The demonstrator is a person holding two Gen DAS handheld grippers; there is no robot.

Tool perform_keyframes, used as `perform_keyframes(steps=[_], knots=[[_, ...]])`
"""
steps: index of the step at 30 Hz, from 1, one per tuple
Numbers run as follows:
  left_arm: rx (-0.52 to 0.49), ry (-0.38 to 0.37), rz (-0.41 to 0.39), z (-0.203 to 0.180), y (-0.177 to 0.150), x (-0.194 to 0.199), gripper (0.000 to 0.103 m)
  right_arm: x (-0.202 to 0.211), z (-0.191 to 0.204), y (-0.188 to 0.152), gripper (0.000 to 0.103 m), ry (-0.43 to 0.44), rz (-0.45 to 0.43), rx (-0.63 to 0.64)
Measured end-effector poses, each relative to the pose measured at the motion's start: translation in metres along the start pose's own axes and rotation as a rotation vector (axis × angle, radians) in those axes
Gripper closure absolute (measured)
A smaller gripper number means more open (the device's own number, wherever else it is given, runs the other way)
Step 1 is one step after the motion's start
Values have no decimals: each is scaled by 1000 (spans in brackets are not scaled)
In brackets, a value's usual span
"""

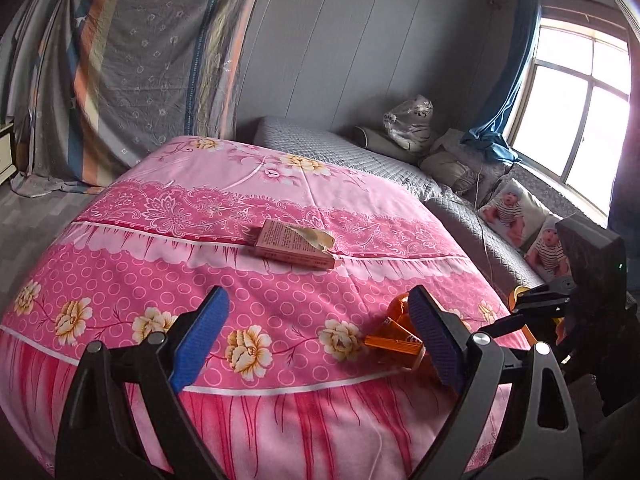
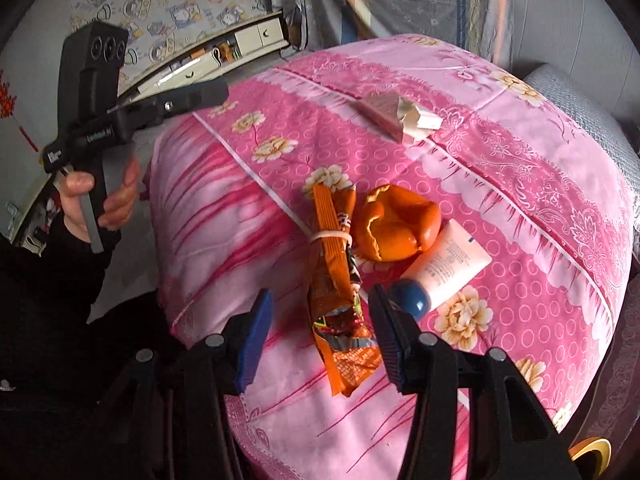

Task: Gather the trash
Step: 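Return to the bed and grasp the orange snack bag with the right tool, then grasp the orange peel with the left tool while the right tool holds the snack bag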

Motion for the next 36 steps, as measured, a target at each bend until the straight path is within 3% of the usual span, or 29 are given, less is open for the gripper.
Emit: perform_keyframes(steps=[8,10,12,18,23,30,36], knots=[[-13,-3,7,-8,-4,1,15,-37,-8,14,56,-16,72,-5],[-18,3,15,-9,-4,1,14,-40,-8,14,67,-4,74,-14],[-31,15,19,-10,-4,1,14,-41,-8,13,69,-9,66,-12],[-85,17,37,-25,-1,-5,13,-13,-11,0,71,94,-14,-63],[-152,56,82,-35,5,-24,12,27,-39,-23,71,163,-134,-198],[-277,53,185,-64,6,-59,12,70,-86,-69,71,155,-291,-387],[-380,17,282,-105,-12,-89,12,87,-106,-94,71,156,-363,-463]])
Point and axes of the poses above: each gripper's, at about its wrist camera, not at the fingertips, and x roughly against the way its jaws point, z to its left, y to its top, the point moved 6 cm from there along -x, roughly the way its jaws point, and after that the axes turned 9 degrees about z, right-handed, at the moved point
